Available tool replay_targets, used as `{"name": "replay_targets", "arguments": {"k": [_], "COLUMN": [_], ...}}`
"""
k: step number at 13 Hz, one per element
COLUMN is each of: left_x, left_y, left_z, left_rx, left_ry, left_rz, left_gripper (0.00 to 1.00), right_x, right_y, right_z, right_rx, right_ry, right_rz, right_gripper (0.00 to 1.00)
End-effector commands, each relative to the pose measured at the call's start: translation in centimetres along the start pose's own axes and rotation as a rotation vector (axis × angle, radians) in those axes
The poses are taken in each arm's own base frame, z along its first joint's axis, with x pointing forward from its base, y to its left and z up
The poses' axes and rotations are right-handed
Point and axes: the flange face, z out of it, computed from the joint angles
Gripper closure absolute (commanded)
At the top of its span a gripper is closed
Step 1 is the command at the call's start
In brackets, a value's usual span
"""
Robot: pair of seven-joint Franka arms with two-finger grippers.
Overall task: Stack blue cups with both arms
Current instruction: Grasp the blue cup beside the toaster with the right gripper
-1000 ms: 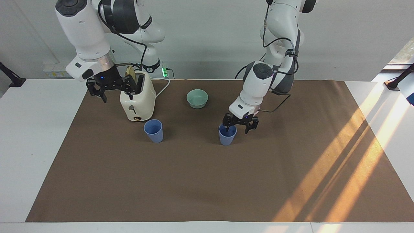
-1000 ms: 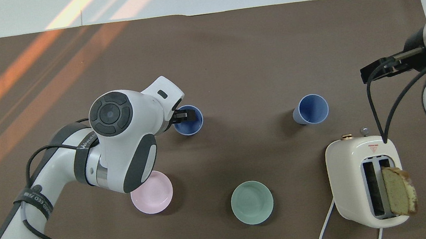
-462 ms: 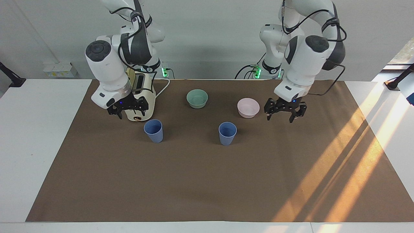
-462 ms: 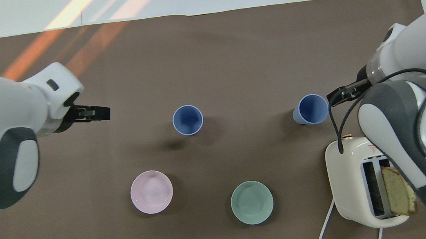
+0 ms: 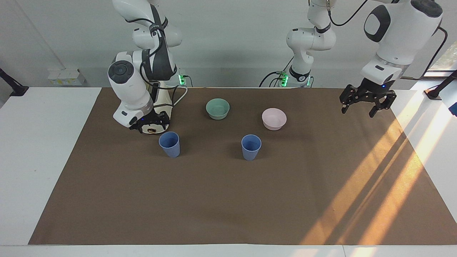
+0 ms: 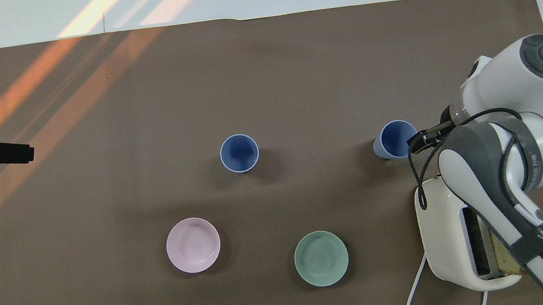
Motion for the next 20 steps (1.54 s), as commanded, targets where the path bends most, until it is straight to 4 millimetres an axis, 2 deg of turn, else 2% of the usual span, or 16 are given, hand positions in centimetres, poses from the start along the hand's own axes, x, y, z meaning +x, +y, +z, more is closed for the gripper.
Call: {"name": "replay_targets", "arguments": {"k": [1,4,7,9,10,14,16,17,20], "left_x": [0.6,0.5,0.3,0.4,0.5,0.8,0.8,0.7,0.6], "left_y": [-0.6,-0.9,-0.9,-0.8,-0.7,-0.8,-0.7,-0.7,-0.3], "left_z": [-1.8,-2.1,-1.9,-1.9,-2.0,-1.9,-2.0,-2.0,-2.2], "left_rx": [0.039,0.037,0.034,0.035,0.031,0.032,0.027,0.027,0.026], "left_ry": [-0.036,-0.044,-0.059,-0.053,-0.044,-0.041,-0.043,-0.046,-0.05], "left_rz": [0.015,0.007,-0.003,0.002,-0.006,-0.004,-0.017,-0.034,-0.057], "left_gripper": [0.0,0.0,0.0,0.0,0.0,0.0,0.0,0.0,0.0], "right_x": [0.0,0.9,1.0,1.0,1.0,1.2,1.9,2.2,4.0], "right_y": [-0.7,-0.7,-0.6,-0.6,-0.6,-1.0,-2.2,-2.9,-4.0], "right_z": [1.0,3.4,3.6,3.9,3.9,3.8,3.2,2.4,-3.3], "right_rx": [0.013,0.013,0.013,0.014,0.014,0.013,0.013,0.019,0.064], "right_ry": [0.029,0.016,0.017,0.011,0.011,0.014,0.013,0.02,0.047], "right_rz": [0.003,0.001,-0.017,-0.023,-0.023,-0.028,-0.042,-0.033,0.06], "right_gripper": [0.0,0.0,0.0,0.84,1.0,1.0,1.0,1.0,1.0]}}
